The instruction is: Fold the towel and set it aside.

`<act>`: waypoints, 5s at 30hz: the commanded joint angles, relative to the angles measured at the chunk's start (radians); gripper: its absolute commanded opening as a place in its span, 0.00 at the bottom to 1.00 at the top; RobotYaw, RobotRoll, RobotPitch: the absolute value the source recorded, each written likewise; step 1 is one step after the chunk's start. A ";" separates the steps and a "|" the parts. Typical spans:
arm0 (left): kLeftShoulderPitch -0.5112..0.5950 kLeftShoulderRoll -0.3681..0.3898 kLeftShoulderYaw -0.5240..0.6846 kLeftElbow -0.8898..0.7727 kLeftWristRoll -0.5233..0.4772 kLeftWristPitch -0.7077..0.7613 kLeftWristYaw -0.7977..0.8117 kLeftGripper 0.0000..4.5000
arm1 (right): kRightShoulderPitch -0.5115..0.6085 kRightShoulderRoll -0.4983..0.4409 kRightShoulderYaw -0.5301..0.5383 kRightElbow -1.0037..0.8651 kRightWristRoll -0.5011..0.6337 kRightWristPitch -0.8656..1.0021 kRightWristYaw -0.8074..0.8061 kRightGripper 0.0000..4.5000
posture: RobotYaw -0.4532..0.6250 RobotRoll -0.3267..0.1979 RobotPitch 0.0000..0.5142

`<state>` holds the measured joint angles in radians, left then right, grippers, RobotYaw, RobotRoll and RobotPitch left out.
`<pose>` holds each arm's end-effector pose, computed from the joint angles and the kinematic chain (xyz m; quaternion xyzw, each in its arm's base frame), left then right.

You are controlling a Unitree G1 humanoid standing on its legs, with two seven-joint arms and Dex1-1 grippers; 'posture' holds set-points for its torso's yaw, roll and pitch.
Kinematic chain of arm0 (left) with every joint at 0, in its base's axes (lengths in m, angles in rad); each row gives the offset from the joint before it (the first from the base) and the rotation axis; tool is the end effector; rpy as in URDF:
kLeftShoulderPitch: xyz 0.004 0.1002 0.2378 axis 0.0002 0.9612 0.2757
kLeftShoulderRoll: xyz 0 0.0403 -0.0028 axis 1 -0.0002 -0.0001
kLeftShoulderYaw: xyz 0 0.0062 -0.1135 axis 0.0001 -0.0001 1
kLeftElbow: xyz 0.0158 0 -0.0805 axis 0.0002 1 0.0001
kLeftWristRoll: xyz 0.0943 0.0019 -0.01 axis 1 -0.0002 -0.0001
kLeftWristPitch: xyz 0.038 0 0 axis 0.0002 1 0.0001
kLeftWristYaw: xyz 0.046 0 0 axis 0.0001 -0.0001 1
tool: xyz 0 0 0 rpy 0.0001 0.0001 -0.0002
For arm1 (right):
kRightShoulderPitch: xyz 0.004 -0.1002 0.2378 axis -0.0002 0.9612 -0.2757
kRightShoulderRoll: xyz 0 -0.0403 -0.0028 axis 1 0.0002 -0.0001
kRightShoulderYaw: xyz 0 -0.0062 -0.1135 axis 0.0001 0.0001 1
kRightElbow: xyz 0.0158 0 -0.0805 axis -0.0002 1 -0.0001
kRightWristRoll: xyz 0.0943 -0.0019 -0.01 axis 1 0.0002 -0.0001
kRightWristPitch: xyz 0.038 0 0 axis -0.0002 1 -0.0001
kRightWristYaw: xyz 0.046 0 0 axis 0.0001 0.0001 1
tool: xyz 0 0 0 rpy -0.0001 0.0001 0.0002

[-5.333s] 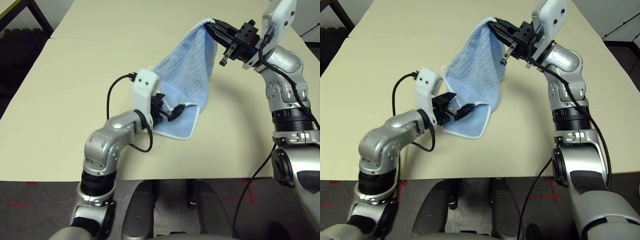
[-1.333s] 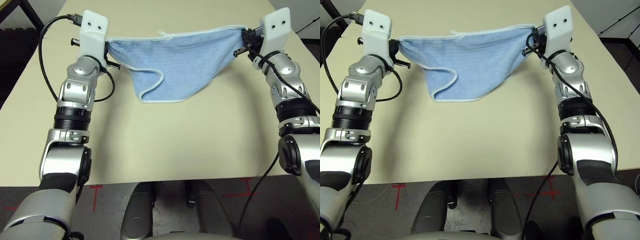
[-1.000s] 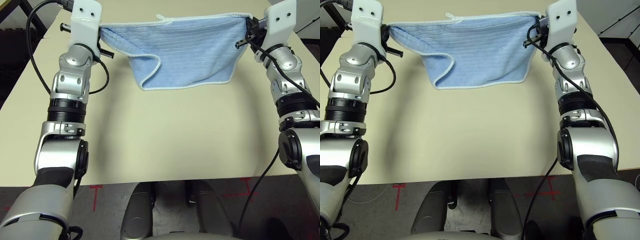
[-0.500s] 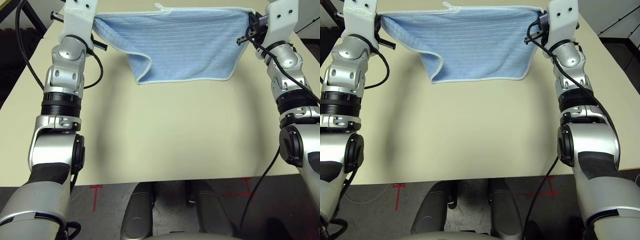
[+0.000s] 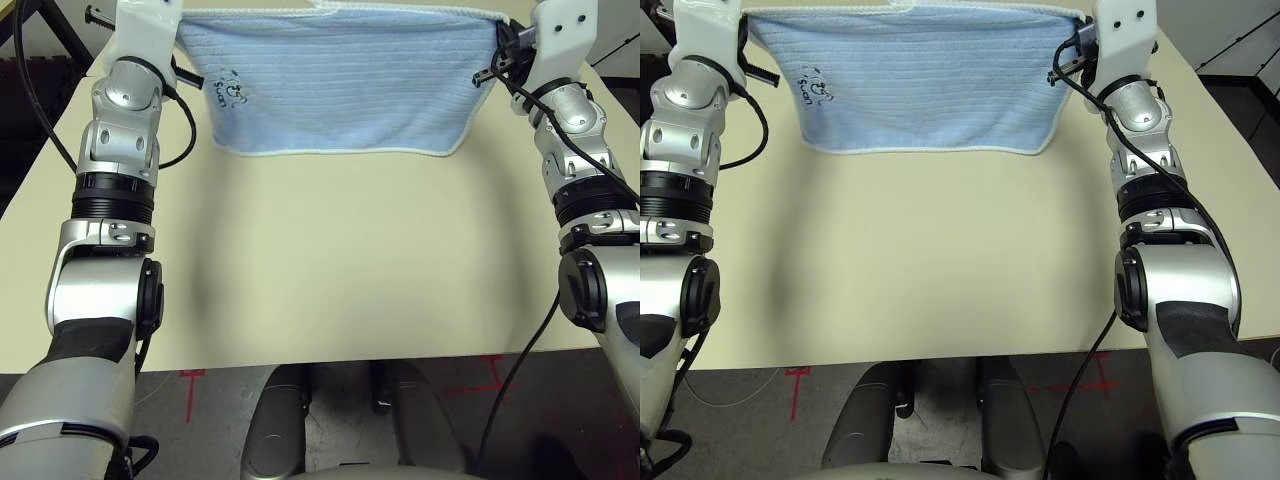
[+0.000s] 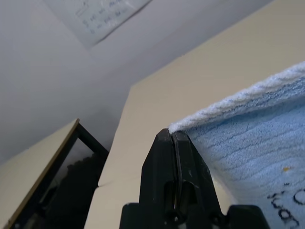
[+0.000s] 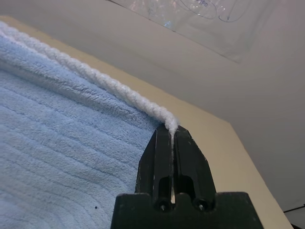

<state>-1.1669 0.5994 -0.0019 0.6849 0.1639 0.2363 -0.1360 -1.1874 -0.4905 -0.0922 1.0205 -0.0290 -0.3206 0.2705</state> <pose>0.3499 0.2416 0.2828 0.2979 -0.1130 0.0841 0.9442 0.3646 -0.2295 0.2481 -0.2056 -0.2302 0.0524 0.9497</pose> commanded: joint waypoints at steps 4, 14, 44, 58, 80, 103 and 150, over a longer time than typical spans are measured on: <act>0.085 0.014 0.004 -0.064 -0.014 0.135 -0.104 0.00 | 0.022 -0.044 -0.018 0.004 0.012 0.068 0.035 0.00 | 0.45 0.62 0.50; 0.072 0.018 0.011 -0.048 -0.004 0.168 -0.119 0.00 | 0.005 -0.050 0.002 -0.008 0.022 0.217 0.159 0.00 | 0.45 0.62 0.51; 0.017 0.012 -0.036 0.214 0.080 -0.226 0.158 0.00 | 0.001 -0.033 0.041 0.104 -0.054 -0.039 -0.019 0.00 | 0.44 0.62 0.53; 0.447 0.229 0.036 -0.589 -0.274 0.336 -0.603 0.00 | 0.367 -0.110 -0.010 -0.546 0.293 0.458 0.548 0.00 | 0.45 0.62 0.53; 0.630 0.550 0.090 -0.716 -0.447 0.493 -0.998 0.00 | 0.531 -0.375 0.067 -0.742 0.335 0.809 0.902 0.00 | 0.45 0.62 0.54; 0.779 0.672 0.165 -0.638 -0.467 0.396 -1.092 0.00 | 0.609 -0.485 0.056 -0.781 0.405 0.868 1.077 0.00 | 0.46 0.62 0.56; 0.736 0.661 0.207 -0.688 -0.538 0.462 -1.088 0.00 | 0.629 -0.492 0.024 -0.882 0.522 0.969 1.078 0.00 | 0.47 0.62 0.58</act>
<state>-0.4372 1.2429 0.1937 -0.0195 -0.3719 0.7013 -1.2199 -0.5597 -0.9705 -0.0536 0.1412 0.4979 0.6546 1.3569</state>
